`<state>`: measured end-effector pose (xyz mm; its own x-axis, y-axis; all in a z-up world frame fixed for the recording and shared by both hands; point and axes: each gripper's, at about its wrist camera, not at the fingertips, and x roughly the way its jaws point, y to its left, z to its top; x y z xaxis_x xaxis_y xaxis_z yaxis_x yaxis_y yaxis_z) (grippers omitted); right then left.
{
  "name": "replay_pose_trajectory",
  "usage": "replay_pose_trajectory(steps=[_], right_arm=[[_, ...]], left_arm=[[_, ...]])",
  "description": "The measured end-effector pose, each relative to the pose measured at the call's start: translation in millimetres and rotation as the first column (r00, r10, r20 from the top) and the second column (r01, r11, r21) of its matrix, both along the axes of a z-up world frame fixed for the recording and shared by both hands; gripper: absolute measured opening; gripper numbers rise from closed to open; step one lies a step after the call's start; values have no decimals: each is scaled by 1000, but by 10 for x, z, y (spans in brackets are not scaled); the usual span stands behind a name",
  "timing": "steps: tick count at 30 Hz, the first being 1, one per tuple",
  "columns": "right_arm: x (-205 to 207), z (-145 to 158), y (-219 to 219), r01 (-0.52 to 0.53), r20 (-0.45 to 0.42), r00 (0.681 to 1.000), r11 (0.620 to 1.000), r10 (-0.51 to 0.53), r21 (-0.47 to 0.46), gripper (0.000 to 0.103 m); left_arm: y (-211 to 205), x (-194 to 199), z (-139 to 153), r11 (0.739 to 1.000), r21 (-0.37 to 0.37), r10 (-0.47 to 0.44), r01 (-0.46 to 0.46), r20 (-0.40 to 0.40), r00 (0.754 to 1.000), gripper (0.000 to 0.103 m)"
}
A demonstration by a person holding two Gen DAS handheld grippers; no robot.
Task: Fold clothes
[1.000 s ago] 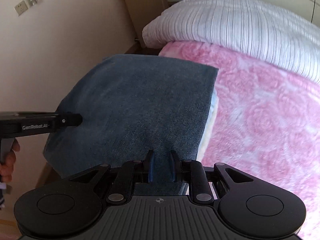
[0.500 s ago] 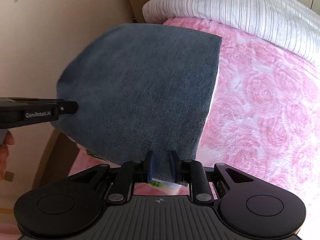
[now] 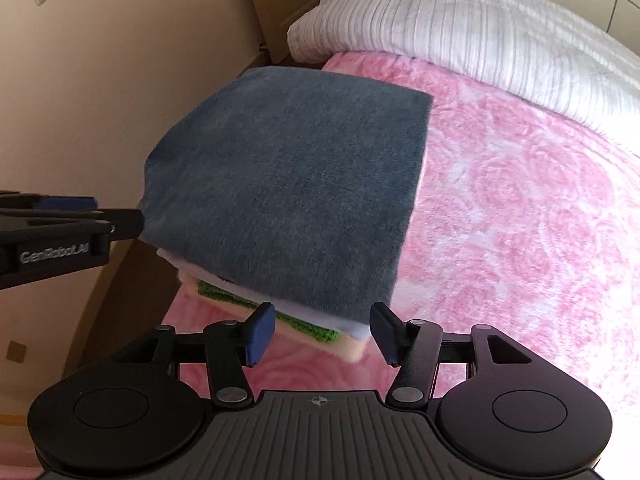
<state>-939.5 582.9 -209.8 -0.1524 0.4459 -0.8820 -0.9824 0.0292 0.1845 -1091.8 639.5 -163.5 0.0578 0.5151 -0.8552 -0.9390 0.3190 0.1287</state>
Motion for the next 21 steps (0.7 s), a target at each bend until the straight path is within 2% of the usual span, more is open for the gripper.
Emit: replay_pose_trajectory(steps=[7,14,18,21], right_arm=[[32,271,-306,44,34,998,998,-46,53,58],[60,602,-514,73,146,986,996,-81,58,59],[108,706,-659,97,125,986,992,-106,76,59],[138,728,-755,97,114,988,993,-105,72,59]], left_arm=[[-314,-47,244,999,38,17,-18,15,1000,54],[-493,-85,419,998,52,46,-47,15,999,59],[-627,-110,421,997,54,60,-60,7,998,63],[-726,-87,379,998,23,66,-67,12,998,63]])
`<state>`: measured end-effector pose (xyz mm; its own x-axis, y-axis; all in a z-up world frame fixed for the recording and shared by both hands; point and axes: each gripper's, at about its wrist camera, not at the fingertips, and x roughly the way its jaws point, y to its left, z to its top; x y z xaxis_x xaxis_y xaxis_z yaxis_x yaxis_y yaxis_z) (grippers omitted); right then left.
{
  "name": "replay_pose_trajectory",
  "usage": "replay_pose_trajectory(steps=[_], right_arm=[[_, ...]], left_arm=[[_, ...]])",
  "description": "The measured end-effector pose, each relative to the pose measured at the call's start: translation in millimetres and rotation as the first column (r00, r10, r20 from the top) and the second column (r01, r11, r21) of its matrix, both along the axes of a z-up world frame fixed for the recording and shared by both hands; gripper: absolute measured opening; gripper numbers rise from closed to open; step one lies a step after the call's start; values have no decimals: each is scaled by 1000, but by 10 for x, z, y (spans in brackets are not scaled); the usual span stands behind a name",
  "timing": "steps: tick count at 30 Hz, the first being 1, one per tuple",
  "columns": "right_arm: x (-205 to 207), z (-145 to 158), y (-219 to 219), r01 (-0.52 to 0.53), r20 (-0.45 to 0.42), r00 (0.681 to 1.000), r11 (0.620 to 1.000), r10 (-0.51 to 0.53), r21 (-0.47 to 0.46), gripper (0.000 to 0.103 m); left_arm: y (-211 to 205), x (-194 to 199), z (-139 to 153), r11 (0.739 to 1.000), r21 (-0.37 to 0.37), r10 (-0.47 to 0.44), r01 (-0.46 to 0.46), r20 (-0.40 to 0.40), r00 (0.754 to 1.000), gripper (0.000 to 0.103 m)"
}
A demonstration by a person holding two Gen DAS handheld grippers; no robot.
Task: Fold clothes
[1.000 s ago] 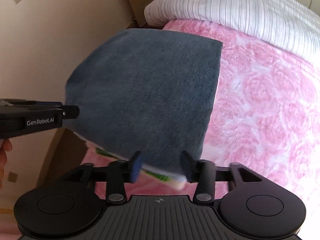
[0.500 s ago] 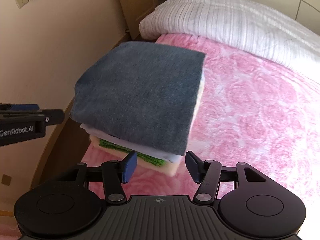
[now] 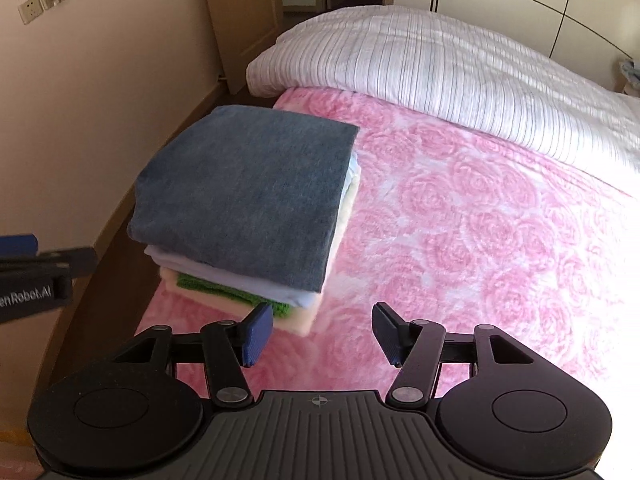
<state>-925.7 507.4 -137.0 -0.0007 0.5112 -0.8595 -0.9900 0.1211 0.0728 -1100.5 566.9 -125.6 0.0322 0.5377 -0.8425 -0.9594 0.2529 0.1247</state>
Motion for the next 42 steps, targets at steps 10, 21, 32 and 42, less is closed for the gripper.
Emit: replay_pose_trajectory(steps=[10,21,32,42], right_arm=[[119,-67,-110,-65,41,997,998,65,-4,59],[893,98,-185,-278,60,959,960,276,27,59],[1835,141,-393,-436,64,898,900,435,-5,59],[2378,126,-458,-500,-8,866,866,500,-26,59]], left_arm=[[-366,321,-75,999,28,38,-37,-37,999,63],[-782,1159,52,975,14,220,-220,7,976,63],[-1376,2100,98,927,-24,375,-374,32,927,61],[-1655,2575,135,855,-36,519,-518,57,853,61]])
